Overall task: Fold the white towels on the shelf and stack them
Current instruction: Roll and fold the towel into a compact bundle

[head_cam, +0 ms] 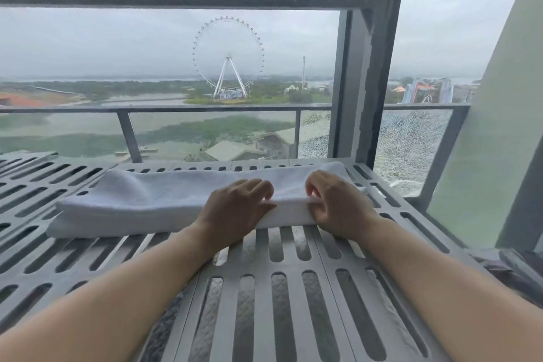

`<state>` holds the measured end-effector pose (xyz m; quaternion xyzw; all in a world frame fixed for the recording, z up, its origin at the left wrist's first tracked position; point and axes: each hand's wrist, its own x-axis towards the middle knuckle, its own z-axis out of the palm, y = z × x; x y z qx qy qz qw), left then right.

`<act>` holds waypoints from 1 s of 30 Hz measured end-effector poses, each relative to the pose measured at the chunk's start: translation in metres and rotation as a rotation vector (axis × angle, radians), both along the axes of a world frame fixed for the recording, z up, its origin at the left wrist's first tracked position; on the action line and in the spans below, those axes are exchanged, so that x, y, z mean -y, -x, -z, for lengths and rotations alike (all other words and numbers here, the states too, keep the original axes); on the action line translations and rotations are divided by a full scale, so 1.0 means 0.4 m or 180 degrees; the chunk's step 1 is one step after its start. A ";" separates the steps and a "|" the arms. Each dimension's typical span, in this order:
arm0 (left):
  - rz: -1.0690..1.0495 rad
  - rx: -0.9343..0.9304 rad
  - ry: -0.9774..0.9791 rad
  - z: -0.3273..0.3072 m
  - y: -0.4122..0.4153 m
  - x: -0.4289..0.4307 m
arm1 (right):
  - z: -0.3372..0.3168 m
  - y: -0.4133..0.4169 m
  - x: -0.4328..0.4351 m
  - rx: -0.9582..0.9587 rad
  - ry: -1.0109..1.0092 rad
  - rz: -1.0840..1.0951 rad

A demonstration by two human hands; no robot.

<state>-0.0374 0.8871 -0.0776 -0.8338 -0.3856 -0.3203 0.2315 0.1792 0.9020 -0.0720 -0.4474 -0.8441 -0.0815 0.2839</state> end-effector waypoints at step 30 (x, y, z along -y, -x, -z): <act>-0.0773 -0.0791 0.0608 -0.043 0.340 0.078 | -0.018 0.225 0.043 0.0377 0.0083 -0.0418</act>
